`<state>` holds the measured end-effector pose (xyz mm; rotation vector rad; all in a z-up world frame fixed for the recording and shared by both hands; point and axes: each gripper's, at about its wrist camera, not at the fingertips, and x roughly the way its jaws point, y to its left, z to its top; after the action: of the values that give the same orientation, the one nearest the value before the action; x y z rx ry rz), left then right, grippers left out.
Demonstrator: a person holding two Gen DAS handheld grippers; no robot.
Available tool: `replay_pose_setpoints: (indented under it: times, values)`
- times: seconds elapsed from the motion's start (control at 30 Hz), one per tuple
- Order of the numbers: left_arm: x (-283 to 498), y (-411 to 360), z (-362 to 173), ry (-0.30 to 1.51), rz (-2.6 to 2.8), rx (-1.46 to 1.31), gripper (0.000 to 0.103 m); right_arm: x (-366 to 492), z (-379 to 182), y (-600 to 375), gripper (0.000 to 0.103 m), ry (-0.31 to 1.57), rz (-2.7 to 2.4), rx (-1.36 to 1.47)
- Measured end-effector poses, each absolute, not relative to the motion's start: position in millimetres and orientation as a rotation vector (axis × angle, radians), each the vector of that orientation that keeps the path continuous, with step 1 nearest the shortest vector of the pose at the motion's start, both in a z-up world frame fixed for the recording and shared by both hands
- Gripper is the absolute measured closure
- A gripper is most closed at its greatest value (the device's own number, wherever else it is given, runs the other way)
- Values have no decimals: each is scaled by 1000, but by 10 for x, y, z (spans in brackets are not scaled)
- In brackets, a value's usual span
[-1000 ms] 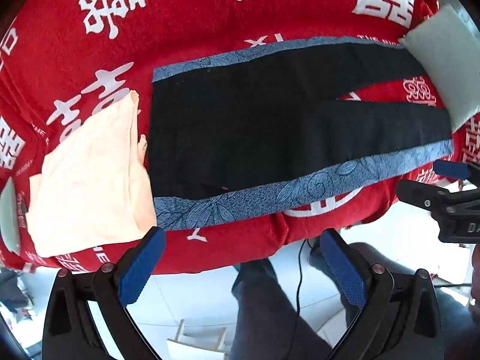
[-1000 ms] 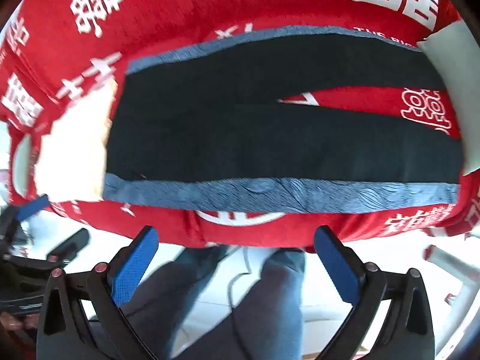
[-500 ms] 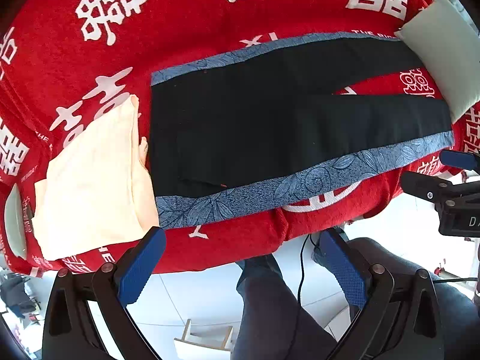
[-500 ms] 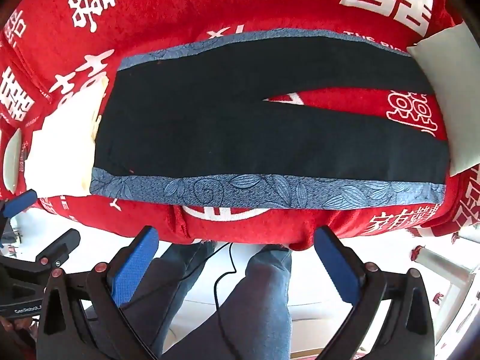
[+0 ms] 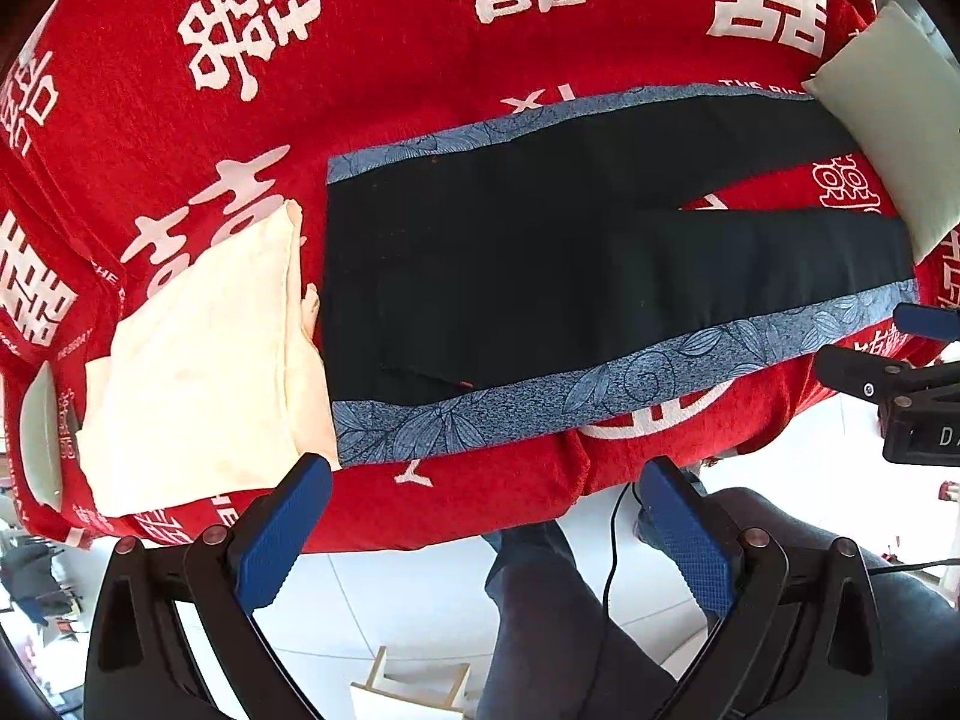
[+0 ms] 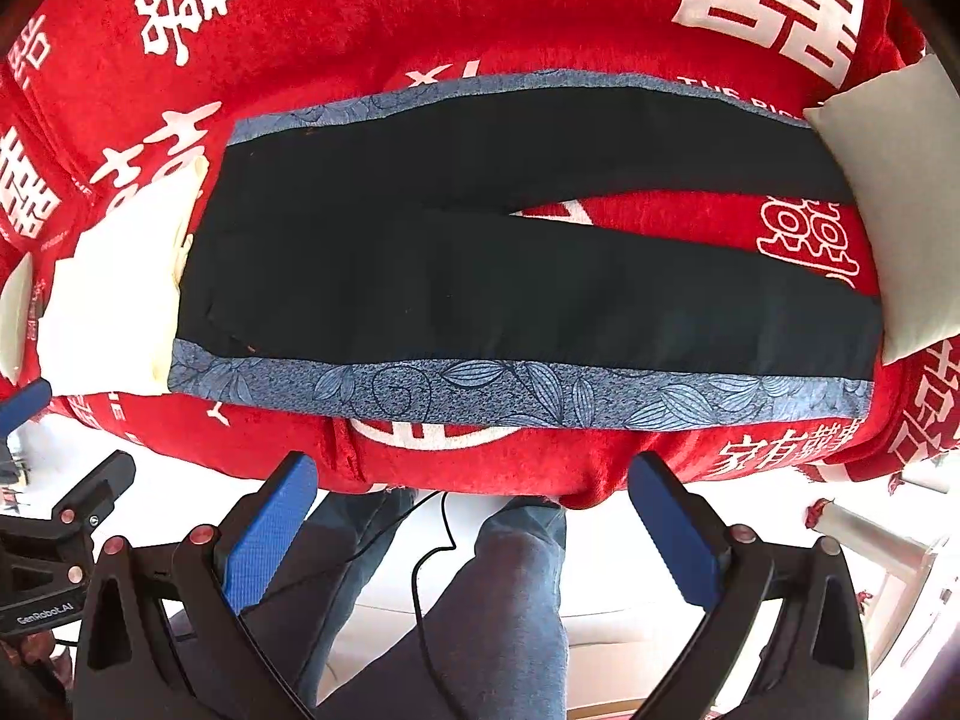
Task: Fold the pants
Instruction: 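Hover both grippers above the black pants, approaching the waistband end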
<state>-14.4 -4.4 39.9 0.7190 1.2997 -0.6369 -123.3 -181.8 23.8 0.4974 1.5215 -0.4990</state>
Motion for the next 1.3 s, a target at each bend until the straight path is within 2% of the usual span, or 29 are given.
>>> replay_pose_setpoints:
  times: [1.3]
  values:
    - [-110,-29,477,1285,-564,644,0,-1185,288,-1913,0,1534,-489,441]
